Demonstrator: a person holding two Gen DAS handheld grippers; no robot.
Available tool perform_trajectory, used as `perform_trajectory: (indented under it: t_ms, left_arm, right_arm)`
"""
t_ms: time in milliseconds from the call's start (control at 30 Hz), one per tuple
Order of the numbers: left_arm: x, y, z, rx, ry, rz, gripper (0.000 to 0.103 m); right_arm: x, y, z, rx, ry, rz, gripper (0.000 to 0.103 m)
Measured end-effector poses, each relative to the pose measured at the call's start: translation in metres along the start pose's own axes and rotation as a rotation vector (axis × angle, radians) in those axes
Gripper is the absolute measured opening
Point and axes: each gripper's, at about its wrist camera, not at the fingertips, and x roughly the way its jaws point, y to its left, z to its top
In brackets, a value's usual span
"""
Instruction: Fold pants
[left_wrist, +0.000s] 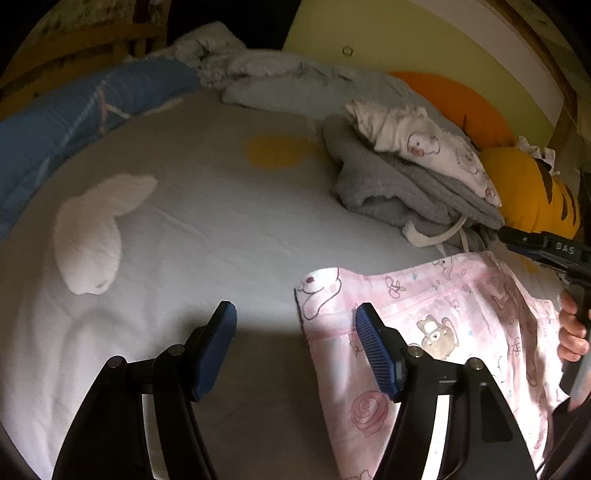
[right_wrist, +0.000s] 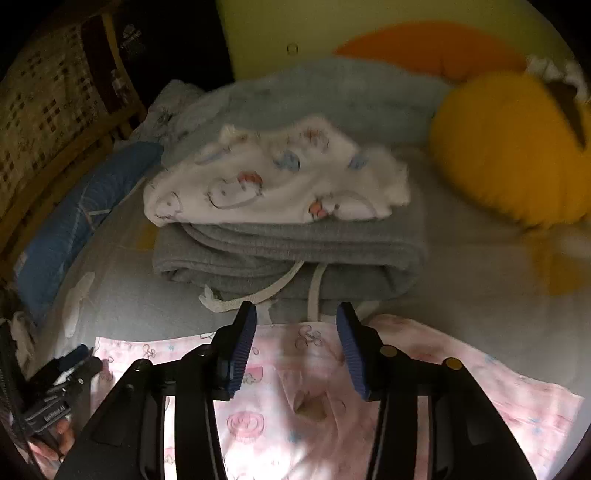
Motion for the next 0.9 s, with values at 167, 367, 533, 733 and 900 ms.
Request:
perform_trajectory:
  t_ms: [167,367,533,733,900]
  left_arm:
    - [0.004,0.001,-0.001,0.006,0.012,-0.037,0.004]
    - [-0.023,0.003,0.003,0.023,-0.112,0.058,0.003]
    - [-0.028,0.015,0.005,0.022,-0.151,0.194,0.0]
    - [-0.017,0.037,0.006,-0.068,-0.066,0.087,0.0]
    - [-0.007,0.03,0.001,-0.066,0.015,-0.021,0.025]
  right_arm:
    - [0.016,-0.021,-0.014,0.04,-0.037,0.092,0.046]
    - [0.029,-0.041,-0.016,0.046,-0.016,0.137,0.046]
    - [0.042,-0.043,-0.011,0.049,0.03,0.182,0.046]
    - [0.061,-0.035,-0.017,0.027,0.077,0.175,0.009]
    - [0.048,-0.022,-0.009,-0.032,-0.092,0.135,0.005]
